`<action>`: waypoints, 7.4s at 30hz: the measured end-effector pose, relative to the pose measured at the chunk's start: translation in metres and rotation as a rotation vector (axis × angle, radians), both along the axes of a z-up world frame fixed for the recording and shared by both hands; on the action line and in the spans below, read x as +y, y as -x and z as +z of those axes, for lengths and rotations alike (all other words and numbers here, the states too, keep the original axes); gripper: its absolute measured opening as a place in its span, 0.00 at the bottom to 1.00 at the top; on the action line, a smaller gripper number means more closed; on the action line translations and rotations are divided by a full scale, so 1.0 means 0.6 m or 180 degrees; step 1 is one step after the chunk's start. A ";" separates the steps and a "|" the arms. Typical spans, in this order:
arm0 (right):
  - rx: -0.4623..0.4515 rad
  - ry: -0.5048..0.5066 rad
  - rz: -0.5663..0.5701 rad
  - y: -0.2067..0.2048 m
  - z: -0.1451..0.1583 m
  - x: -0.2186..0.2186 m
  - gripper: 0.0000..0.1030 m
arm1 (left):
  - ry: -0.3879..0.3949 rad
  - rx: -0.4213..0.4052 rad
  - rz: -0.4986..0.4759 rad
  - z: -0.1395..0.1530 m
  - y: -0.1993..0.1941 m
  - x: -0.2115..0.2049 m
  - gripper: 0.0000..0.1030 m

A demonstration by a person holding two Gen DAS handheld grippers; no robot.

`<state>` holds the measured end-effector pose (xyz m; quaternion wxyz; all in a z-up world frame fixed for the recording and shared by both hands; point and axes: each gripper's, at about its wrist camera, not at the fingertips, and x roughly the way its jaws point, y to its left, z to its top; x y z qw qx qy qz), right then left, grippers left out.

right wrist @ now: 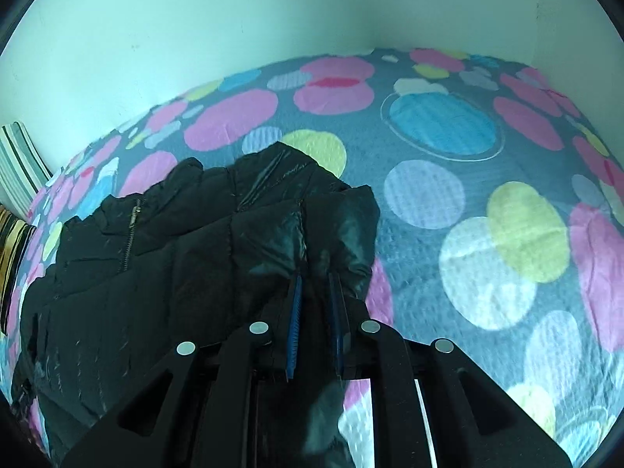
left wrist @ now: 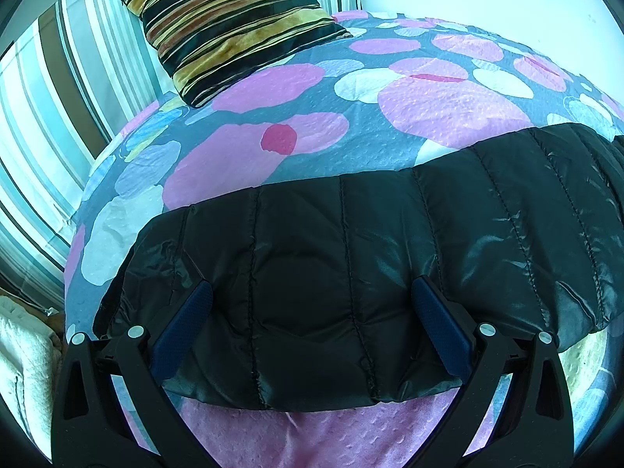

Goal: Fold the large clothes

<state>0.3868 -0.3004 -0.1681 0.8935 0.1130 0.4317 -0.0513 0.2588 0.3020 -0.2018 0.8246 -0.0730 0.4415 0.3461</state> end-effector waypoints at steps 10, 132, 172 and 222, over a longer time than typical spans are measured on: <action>0.0260 0.0182 0.0004 0.013 -0.070 0.035 0.14 | -0.0004 0.0003 0.0002 -0.001 -0.001 -0.002 0.98; 0.0022 0.0358 -0.0324 0.071 -0.082 0.068 0.83 | 0.1135 -0.0854 -0.3487 0.215 -0.185 -0.660 0.09; 0.0012 -0.0085 0.0094 0.010 -0.017 0.110 0.82 | 0.0511 -0.0566 -0.1707 0.099 -0.135 -0.220 0.62; 0.0128 0.0458 0.0096 -0.017 -0.060 0.075 0.18 | 0.0236 0.0154 -0.1994 0.000 -0.327 -0.308 0.70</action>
